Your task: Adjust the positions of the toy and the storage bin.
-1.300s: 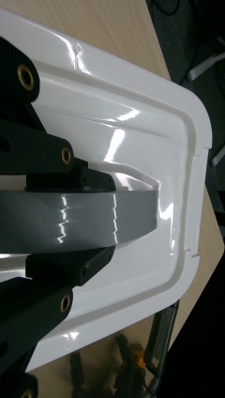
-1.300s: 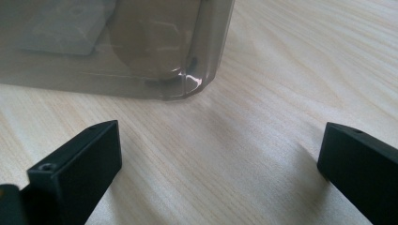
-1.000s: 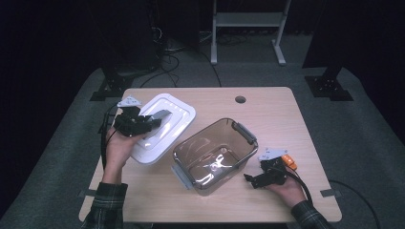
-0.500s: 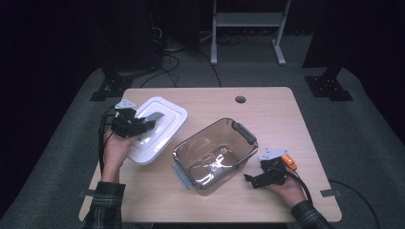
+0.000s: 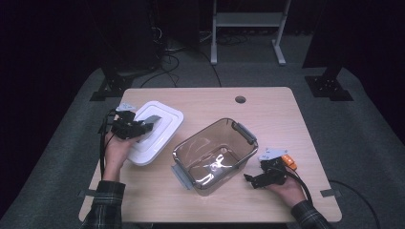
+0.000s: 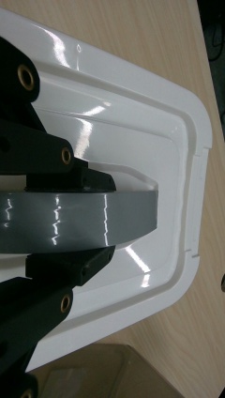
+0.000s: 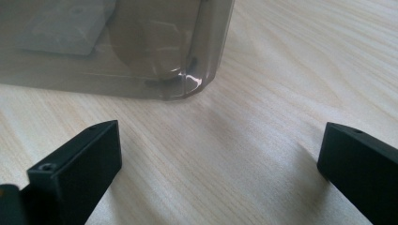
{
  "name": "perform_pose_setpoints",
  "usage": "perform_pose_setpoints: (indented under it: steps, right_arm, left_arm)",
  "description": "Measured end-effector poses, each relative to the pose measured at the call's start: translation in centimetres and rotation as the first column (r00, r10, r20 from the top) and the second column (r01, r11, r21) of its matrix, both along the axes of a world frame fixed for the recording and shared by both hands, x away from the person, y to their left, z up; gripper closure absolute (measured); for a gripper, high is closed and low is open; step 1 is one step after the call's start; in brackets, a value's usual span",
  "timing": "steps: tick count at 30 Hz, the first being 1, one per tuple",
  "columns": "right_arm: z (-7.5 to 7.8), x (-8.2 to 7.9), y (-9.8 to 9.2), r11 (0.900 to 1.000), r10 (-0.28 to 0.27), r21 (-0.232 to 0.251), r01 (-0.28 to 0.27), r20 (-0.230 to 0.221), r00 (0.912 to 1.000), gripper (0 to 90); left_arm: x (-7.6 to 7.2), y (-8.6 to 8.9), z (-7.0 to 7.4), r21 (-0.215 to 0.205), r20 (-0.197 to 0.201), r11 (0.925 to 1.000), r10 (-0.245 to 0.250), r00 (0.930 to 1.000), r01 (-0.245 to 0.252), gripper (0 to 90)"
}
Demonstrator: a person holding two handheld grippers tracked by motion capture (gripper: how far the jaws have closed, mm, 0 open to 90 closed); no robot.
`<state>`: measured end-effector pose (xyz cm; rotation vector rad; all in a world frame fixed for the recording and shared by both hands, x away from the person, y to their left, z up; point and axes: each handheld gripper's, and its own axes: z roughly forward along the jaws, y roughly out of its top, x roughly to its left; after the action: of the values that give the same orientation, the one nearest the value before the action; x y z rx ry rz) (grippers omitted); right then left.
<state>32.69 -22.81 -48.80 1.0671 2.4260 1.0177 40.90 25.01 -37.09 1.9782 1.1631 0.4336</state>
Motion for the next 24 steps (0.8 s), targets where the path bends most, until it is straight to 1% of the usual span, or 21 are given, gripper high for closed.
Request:
perform_pose_setpoints:
  steps: [6,12,18,24]
  right_arm:
    - [0.0,0.0,0.0,1.000,0.000,0.000,0.000,0.000,1.0000,0.0]
    - [0.0,0.0,0.0,1.000,0.000,0.000,0.000,0.000,1.0000,0.0]
    - [0.0,0.0,0.0,1.000,0.000,0.000,0.000,0.000,1.0000,0.0]
    - [0.0,0.0,0.0,1.000,0.000,0.000,0.000,0.000,1.0000,0.0]
  left_arm:
    - [0.4,0.1,-1.3,0.002,-0.015,0.9999,0.014,0.9998,-0.014,66.4]
    - [0.8,0.0,-2.4,0.009,-0.033,0.9998,0.017,0.9993,-0.017,66.4]
    - [1.1,0.1,-3.1,0.016,-0.044,0.9997,0.020,0.9989,-0.019,66.4]
    - [1.4,0.3,-4.2,0.023,-0.063,0.9994,0.028,0.9976,-0.027,66.4]
